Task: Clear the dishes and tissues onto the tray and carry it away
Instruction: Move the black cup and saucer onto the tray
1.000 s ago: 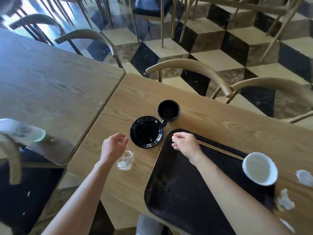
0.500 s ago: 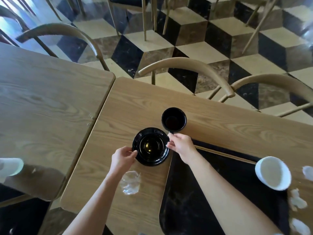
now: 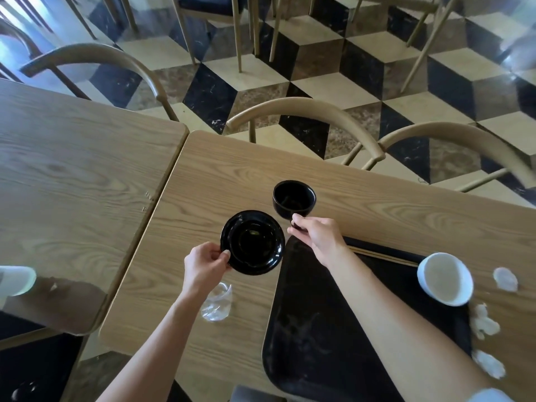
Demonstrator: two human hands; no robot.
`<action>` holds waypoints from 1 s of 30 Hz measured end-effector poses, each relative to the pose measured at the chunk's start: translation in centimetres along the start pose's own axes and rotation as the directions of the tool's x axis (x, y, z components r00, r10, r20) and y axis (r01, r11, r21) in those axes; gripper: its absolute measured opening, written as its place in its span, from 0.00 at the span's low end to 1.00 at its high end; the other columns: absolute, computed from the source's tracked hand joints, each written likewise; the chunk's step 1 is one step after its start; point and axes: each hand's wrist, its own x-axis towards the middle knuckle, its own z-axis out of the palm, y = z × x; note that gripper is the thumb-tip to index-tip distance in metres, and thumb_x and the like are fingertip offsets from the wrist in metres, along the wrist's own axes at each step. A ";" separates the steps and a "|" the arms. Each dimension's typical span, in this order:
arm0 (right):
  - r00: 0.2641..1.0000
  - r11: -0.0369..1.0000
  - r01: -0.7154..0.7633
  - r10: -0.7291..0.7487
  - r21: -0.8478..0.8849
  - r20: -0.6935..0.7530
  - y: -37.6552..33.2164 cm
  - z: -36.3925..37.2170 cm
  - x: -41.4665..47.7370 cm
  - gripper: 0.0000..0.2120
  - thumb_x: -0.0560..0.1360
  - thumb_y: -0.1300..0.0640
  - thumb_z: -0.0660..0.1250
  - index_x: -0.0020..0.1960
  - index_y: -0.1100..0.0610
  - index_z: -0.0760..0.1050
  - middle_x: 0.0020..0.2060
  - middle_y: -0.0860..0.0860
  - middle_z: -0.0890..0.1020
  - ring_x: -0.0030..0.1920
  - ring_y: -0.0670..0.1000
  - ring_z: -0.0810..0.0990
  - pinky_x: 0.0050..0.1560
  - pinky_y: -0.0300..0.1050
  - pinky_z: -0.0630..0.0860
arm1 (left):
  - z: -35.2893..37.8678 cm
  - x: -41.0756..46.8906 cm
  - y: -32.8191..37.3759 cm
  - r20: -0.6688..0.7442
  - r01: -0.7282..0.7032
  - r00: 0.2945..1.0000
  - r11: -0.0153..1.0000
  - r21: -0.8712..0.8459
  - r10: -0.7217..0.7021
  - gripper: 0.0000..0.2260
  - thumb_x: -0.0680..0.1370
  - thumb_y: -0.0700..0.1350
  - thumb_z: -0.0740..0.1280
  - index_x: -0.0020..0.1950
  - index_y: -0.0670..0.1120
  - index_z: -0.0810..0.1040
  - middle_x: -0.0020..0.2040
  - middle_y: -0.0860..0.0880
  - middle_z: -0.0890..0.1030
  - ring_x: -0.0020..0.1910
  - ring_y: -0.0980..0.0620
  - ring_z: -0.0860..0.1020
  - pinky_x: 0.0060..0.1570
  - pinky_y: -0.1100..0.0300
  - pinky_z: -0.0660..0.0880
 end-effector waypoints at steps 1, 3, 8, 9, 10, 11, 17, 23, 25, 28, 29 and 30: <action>1.000 1.000 0.009 -0.009 0.010 0.010 -0.2 -0.4 -0.5 0.07 0.73 0.65 0.75 0.39 0.68 0.81 0.42 0.58 0.83 0.53 0.60 0.85 0.56 0.49 0.82 | 0.0 -0.5 0.2 0.003 0.005 1.000 0.999 -0.036 -0.005 0.02 0.76 0.37 0.72 0.44 0.43 0.83 0.36 0.47 0.86 0.35 0.50 0.86 0.41 0.57 0.84; 1.000 0.999 0.027 -0.027 0.034 0.016 -0.7 -1.6 -1.6 0.07 0.73 0.64 0.75 0.42 0.70 0.81 0.41 0.59 0.83 0.50 0.58 0.85 0.57 0.49 0.82 | 0.3 -1.9 0.6 0.029 0.019 0.999 0.996 -0.089 -0.017 0.02 0.76 0.37 0.72 0.45 0.41 0.83 0.37 0.45 0.87 0.36 0.49 0.87 0.42 0.55 0.84; 0.997 0.996 0.073 -0.071 0.042 -0.041 -0.8 -5.8 -4.4 0.09 0.72 0.64 0.76 0.44 0.71 0.81 0.41 0.59 0.83 0.47 0.57 0.86 0.58 0.50 0.81 | 3.1 -5.6 0.1 0.082 0.064 0.995 0.990 -0.126 -0.054 0.02 0.76 0.36 0.71 0.44 0.40 0.83 0.36 0.44 0.86 0.36 0.46 0.87 0.45 0.50 0.84; 0.995 0.996 0.085 -0.083 0.032 -0.061 -0.7 -6.7 -4.9 0.09 0.72 0.64 0.76 0.45 0.72 0.82 0.42 0.60 0.84 0.47 0.57 0.86 0.58 0.50 0.81 | 4.1 -6.2 -0.3 0.093 0.079 0.993 0.989 -0.128 -0.068 0.03 0.76 0.36 0.71 0.43 0.39 0.83 0.36 0.43 0.86 0.36 0.45 0.87 0.45 0.48 0.84; 0.992 0.995 0.097 -0.095 0.023 -0.080 -0.5 -7.7 -5.4 0.09 0.73 0.64 0.76 0.45 0.71 0.82 0.42 0.60 0.84 0.48 0.57 0.86 0.58 0.50 0.81 | 5.1 -6.7 -0.6 0.104 0.096 0.991 0.987 -0.131 -0.083 0.04 0.76 0.35 0.71 0.42 0.39 0.83 0.35 0.43 0.86 0.35 0.44 0.86 0.45 0.46 0.84; 0.990 0.994 0.107 -0.104 0.021 -0.096 -0.3 -8.7 -5.9 0.09 0.73 0.64 0.75 0.46 0.71 0.82 0.42 0.60 0.84 0.48 0.57 0.87 0.58 0.50 0.81 | 6.1 -7.3 -0.9 0.111 0.113 0.989 0.985 -0.133 -0.099 0.04 0.76 0.35 0.71 0.41 0.38 0.83 0.34 0.42 0.86 0.35 0.44 0.86 0.45 0.45 0.84; 0.977 0.989 0.149 -0.145 0.018 -0.160 1.6 -13.4 -7.8 0.08 0.73 0.63 0.75 0.47 0.69 0.84 0.41 0.58 0.86 0.47 0.57 0.87 0.59 0.49 0.81 | 11.4 -9.9 -1.8 0.082 0.153 0.987 0.974 -0.170 -0.140 0.04 0.76 0.39 0.71 0.41 0.41 0.82 0.34 0.46 0.86 0.34 0.48 0.86 0.46 0.49 0.84; 0.973 0.986 0.165 -0.158 0.032 -0.165 4.2 -15.3 -9.5 0.06 0.73 0.63 0.75 0.46 0.68 0.85 0.41 0.60 0.87 0.47 0.56 0.88 0.60 0.52 0.80 | 14.3 -10.9 -2.2 0.023 0.190 0.981 0.937 -0.294 -0.192 0.07 0.77 0.39 0.72 0.53 0.38 0.80 0.41 0.45 0.85 0.35 0.48 0.87 0.44 0.53 0.83; 0.977 0.986 0.162 -0.154 0.043 -0.148 5.3 -15.2 -9.9 0.06 0.74 0.64 0.75 0.46 0.67 0.85 0.41 0.60 0.87 0.47 0.56 0.87 0.60 0.52 0.80 | 14.9 -11.0 -2.3 0.011 0.192 0.980 0.933 -0.306 -0.198 0.10 0.77 0.40 0.72 0.56 0.38 0.80 0.43 0.45 0.85 0.35 0.49 0.87 0.45 0.55 0.83; 0.985 0.988 0.140 -0.132 0.065 -0.115 6.8 -14.6 -10.3 0.05 0.74 0.65 0.74 0.46 0.68 0.85 0.42 0.62 0.87 0.49 0.58 0.87 0.60 0.53 0.80 | 15.5 -10.8 -2.6 0.006 0.223 0.972 0.919 -0.325 -0.234 0.13 0.77 0.41 0.72 0.60 0.38 0.80 0.45 0.45 0.86 0.36 0.51 0.87 0.43 0.59 0.82; 0.987 0.990 0.130 -0.123 0.062 -0.103 7.4 -14.3 -10.3 0.05 0.74 0.65 0.74 0.46 0.68 0.85 0.42 0.62 0.87 0.49 0.57 0.87 0.60 0.53 0.80 | 15.6 -10.7 -2.5 0.004 0.230 0.970 0.916 -0.330 -0.242 0.14 0.78 0.42 0.72 0.61 0.38 0.80 0.45 0.46 0.86 0.36 0.51 0.87 0.42 0.61 0.81; 0.989 0.991 0.120 -0.114 0.055 -0.092 8.0 -13.9 -10.3 0.05 0.74 0.64 0.74 0.45 0.68 0.85 0.42 0.62 0.87 0.49 0.57 0.87 0.60 0.52 0.80 | 15.7 -10.7 -2.5 0.004 0.234 0.969 0.912 -0.336 -0.247 0.14 0.78 0.42 0.72 0.61 0.38 0.80 0.45 0.47 0.86 0.37 0.51 0.87 0.41 0.62 0.81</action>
